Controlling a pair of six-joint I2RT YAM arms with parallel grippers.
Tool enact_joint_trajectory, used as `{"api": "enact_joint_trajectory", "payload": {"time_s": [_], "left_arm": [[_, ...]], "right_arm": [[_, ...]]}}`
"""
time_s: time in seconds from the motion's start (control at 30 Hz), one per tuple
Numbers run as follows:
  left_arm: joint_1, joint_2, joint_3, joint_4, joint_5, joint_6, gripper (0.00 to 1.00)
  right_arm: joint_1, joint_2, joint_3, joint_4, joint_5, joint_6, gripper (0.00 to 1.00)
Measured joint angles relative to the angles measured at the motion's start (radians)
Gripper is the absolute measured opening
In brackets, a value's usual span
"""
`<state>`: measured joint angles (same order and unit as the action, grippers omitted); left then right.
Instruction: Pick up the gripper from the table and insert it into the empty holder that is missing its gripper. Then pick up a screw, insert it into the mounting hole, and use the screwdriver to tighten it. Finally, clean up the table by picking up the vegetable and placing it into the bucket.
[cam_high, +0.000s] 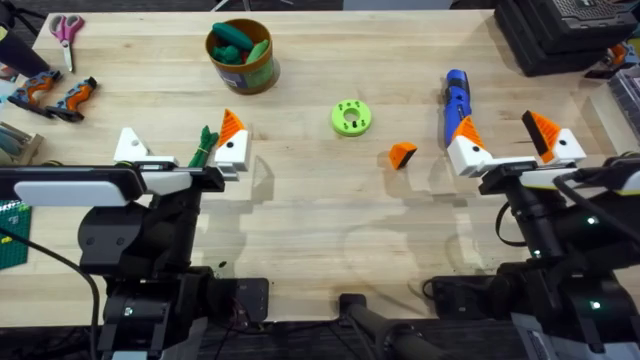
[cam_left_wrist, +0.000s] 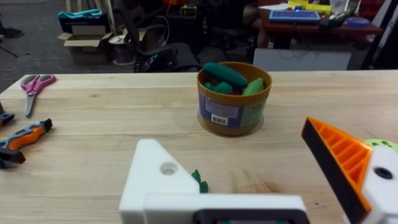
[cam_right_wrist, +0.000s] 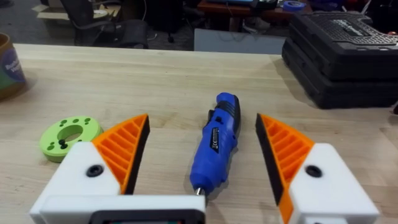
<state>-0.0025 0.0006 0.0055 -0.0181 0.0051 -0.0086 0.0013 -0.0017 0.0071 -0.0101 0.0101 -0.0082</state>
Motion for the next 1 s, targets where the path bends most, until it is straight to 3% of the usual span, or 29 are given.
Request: {"api": "enact_joint_trajectory", "payload": {"time_s": [0.57, 0.7, 0.83, 0.97, 1.0], "left_arm": [[0.000, 0.000, 0.001, -0.007, 0.000, 0.000, 0.986], [0.000, 0.000, 0.036, -0.136, -0.001, 0.000, 0.986], [0.000, 0.035, 0.161, -0.314, -0.002, 0.000, 0.986], [0.000, 0.150, 0.338, -0.431, -0.003, 0.000, 0.986], [0.000, 0.283, 0.480, -0.504, -0.004, 0.000, 0.986]], "right_arm": [[0.000, 0.000, 0.002, -0.005, 0.000, 0.001, 0.992], [0.000, 0.001, 0.038, -0.075, -0.001, 0.001, 0.991], [0.000, 0.041, 0.120, -0.170, -0.004, 0.001, 0.991], [0.000, 0.153, 0.258, -0.229, -0.004, 0.001, 0.991], [0.000, 0.269, 0.378, -0.259, -0.004, 0.005, 0.992]]}}
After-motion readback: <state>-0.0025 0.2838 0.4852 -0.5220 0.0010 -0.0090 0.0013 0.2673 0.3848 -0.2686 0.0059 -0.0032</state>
